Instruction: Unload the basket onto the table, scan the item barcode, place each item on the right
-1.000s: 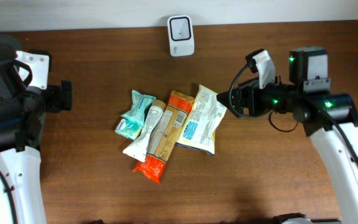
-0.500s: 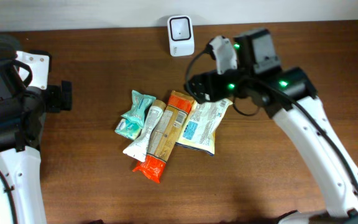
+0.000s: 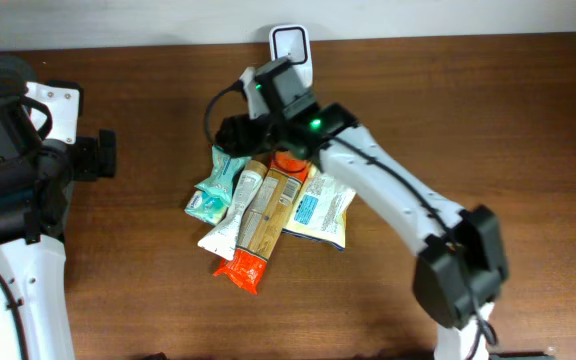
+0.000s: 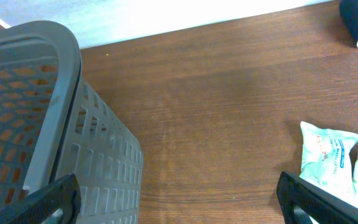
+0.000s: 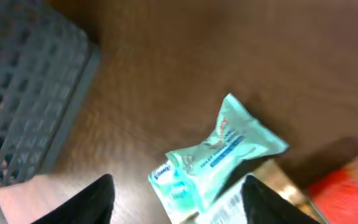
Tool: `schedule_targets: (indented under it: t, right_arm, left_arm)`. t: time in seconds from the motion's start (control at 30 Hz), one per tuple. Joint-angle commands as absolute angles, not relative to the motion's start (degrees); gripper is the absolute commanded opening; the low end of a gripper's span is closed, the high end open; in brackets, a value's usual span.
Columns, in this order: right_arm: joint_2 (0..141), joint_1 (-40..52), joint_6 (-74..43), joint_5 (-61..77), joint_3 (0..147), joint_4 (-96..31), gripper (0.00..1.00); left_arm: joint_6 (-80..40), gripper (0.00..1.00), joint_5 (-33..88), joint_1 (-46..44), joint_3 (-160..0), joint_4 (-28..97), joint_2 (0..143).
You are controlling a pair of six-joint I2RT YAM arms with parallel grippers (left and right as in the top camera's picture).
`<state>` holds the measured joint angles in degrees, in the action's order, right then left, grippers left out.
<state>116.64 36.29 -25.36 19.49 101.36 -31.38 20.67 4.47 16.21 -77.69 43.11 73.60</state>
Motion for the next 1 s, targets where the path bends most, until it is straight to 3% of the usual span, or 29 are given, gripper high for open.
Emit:
schedule_targets:
  t: [0.0,0.17,0.47,0.63,0.7,0.77,0.87,0.97]
  right_arm:
    - [121.82,38.79,-36.82,15.53,102.65,-30.50,0.59]
    - [126.89,39.42,-43.99,15.11,102.65,-27.99,0.57]
    - [134.15,39.83,-44.03,15.42,102.56,-27.22,0.56]
    - [134.52,39.77,-38.87,15.38,102.54,-27.68,0.16]
    - [134.52,39.55,-36.62,15.35,102.56,-28.58,0.15]
    - [134.28,38.96,-36.21,15.49,102.67,-29.85,0.04]
    - [132.33,37.34,-30.06,21.96,103.92,-30.30,0.04]
    - [127.04,33.78,-18.85,36.82,107.13,-35.20,0.04]
  left_arm:
    - [21.74,0.99,5.08,16.40,-77.93,43.00,73.65]
    - [21.74,0.99,5.08,16.40,-77.93,43.00,73.65]
    - [21.74,0.99,5.08,16.40,-77.93,43.00,73.65]
    - [21.76,0.99,5.08,16.40,-77.93,43.00,73.65]
    - [21.76,0.99,5.08,16.43,-77.93,43.00,73.65]
    - [21.74,0.99,5.08,16.40,-77.93,43.00,73.65]
    - [21.74,0.99,5.08,16.40,-77.93,43.00,73.65]
    - [21.74,0.99,5.08,16.40,-77.93,43.00,73.65]
